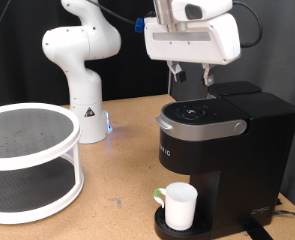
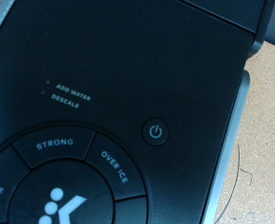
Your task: Make a cup of coffee with the keurig machine
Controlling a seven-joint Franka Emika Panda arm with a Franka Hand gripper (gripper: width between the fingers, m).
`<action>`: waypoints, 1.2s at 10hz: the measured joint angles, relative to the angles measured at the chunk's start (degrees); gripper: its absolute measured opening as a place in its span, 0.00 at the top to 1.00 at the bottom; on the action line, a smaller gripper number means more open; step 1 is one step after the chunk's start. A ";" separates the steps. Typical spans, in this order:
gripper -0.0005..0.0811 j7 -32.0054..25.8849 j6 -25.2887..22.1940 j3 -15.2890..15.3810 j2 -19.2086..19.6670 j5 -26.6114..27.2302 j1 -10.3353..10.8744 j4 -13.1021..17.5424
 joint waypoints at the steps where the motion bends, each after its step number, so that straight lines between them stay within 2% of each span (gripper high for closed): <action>1: 0.35 0.47 0.76 0.00 0.32 0.13 -0.04 -0.33; 2: 0.35 1.03 1.96 -0.01 0.86 -0.08 -0.08 -0.53; 3: 0.59 1.77 3.35 -0.01 1.46 -0.63 -0.13 -0.82; 4: 0.59 2.17 4.60 -0.01 1.95 -1.37 -0.24 -1.10; 5: 0.85 2.20 5.44 -0.04 2.52 -1.90 -0.36 -1.32; 6: 0.85 2.06 6.36 -0.09 2.97 -2.15 -0.50 -1.65; 7: 0.96 1.42 7.13 -0.22 3.09 -2.17 -0.55 -2.18; 8: 0.99 0.58 7.70 -0.34 3.10 -2.17 -0.56 -2.75; 12: 0.99 -1.99 8.77 -0.42 3.12 -0.69 -0.55 -4.30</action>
